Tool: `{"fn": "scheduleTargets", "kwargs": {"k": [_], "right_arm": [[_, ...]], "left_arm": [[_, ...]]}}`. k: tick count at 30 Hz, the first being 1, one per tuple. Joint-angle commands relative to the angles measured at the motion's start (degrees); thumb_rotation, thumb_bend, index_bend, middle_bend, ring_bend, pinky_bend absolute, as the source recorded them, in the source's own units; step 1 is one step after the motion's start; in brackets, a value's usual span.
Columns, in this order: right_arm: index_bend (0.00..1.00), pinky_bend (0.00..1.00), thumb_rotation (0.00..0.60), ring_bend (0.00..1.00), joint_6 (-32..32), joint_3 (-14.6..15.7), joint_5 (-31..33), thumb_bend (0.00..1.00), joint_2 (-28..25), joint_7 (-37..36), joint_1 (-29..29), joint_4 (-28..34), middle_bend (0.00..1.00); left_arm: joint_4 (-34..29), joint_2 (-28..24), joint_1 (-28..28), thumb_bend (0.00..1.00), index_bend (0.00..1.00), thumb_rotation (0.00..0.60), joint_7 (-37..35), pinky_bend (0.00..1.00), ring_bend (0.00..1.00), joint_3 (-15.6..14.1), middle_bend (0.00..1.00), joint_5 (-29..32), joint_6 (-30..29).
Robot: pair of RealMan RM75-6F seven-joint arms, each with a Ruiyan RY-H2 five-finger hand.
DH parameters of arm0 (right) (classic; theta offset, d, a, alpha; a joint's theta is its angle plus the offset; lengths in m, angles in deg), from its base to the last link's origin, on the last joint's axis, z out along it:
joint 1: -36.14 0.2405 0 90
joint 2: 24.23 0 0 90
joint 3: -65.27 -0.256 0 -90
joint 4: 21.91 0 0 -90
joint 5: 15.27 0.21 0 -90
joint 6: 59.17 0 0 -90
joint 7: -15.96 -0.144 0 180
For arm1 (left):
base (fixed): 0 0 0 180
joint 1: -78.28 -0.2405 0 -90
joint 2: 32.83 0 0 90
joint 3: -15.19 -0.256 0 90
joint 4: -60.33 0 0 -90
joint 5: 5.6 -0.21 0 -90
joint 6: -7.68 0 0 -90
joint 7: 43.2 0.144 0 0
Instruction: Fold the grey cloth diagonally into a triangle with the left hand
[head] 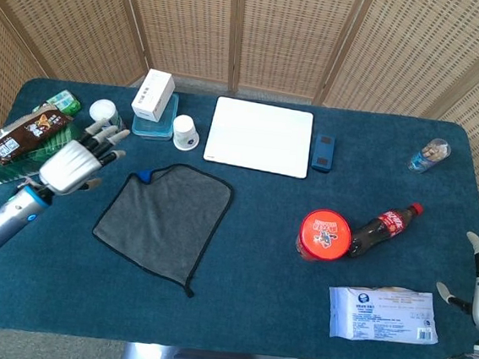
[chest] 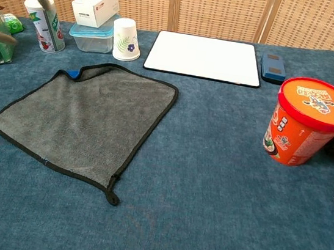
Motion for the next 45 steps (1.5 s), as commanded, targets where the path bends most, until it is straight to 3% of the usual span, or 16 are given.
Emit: {"fn": "scheduleTargets", "kwargs": {"k": [1, 4, 15, 34, 45], "right_arm": [[0.13, 0.00, 0.600, 0.00, -0.36, -0.12, 0.51, 0.00, 0.05, 0.05, 0.10, -0.07, 0.00], [0.13, 0.00, 0.600, 0.00, -1.93, -0.47, 2.22, 0.00, 0.01, -0.29, 0.51, -0.39, 0.00], [0.13, 0.00, 0.600, 0.00, -1.96, -0.64, 2.84, 0.00, -0.81, -1.90, 0.12, -0.09, 0.00], [0.13, 0.00, 0.600, 0.00, -2.66, -0.73, 3.37, 0.00, -1.21, -3.17, 0.26, -0.29, 0.00], [0.13, 0.00, 0.600, 0.00, -2.80, -0.44, 3.08, 0.00, -1.03, -3.14, 0.37, -0.48, 0.00]], "left_arm": [[5.59, 4.11, 3.63, 0.06, 0.30, 0.600, -1.91, 0.04, 0.00, -1.84, 0.00, -1.04, 3.74], [9.88, 8.08, 7.24, 0.06, 0.30, 0.600, -0.27, 0.04, 0.00, -3.32, 0.00, -1.60, 8.55], [15.17, 13.23, 9.84, 0.07, 0.28, 0.600, 1.77, 0.00, 0.00, -6.59, 0.00, -1.23, 12.84], [16.58, 13.65, 11.80, 0.08, 0.29, 0.600, 3.24, 0.01, 0.00, -11.70, 0.00, -1.95, 15.31], [17.27, 14.65, 11.50, 0.08, 0.30, 0.600, 3.96, 0.02, 0.00, -11.98, 0.00, -0.29, 16.84]]}}
